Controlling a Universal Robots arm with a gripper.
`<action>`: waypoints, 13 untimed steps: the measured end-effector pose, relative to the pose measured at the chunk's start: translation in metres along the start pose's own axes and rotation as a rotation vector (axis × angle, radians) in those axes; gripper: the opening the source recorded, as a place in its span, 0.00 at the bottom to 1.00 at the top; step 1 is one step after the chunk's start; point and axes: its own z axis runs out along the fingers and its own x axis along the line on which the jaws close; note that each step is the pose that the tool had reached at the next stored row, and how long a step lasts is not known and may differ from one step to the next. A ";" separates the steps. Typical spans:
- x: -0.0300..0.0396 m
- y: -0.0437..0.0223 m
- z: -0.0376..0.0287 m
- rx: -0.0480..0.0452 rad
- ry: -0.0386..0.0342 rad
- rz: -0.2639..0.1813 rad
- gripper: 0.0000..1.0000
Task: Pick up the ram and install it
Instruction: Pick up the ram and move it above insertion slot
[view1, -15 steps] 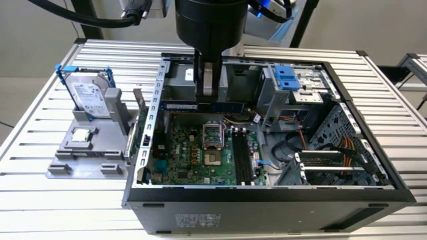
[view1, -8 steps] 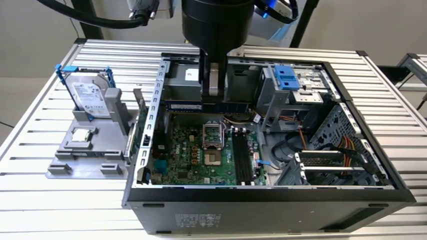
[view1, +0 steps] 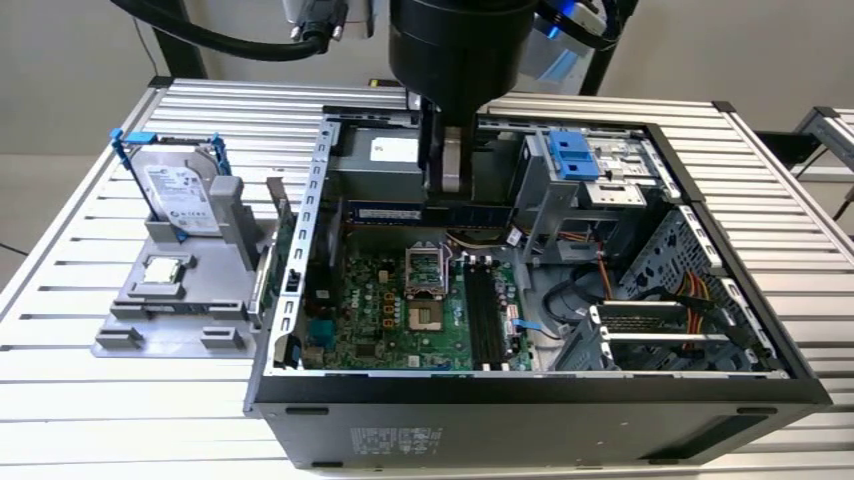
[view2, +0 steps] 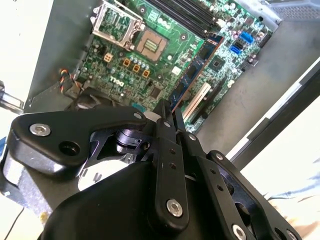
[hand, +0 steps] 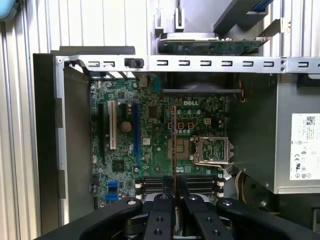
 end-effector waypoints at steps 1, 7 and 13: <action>-0.0001 -0.0016 0.0000 0.0000 0.0001 0.000 0.00; -0.0004 -0.0111 0.0004 0.0000 0.0003 0.000 0.00; -0.0007 -0.0197 0.0008 0.0000 0.0005 0.001 0.00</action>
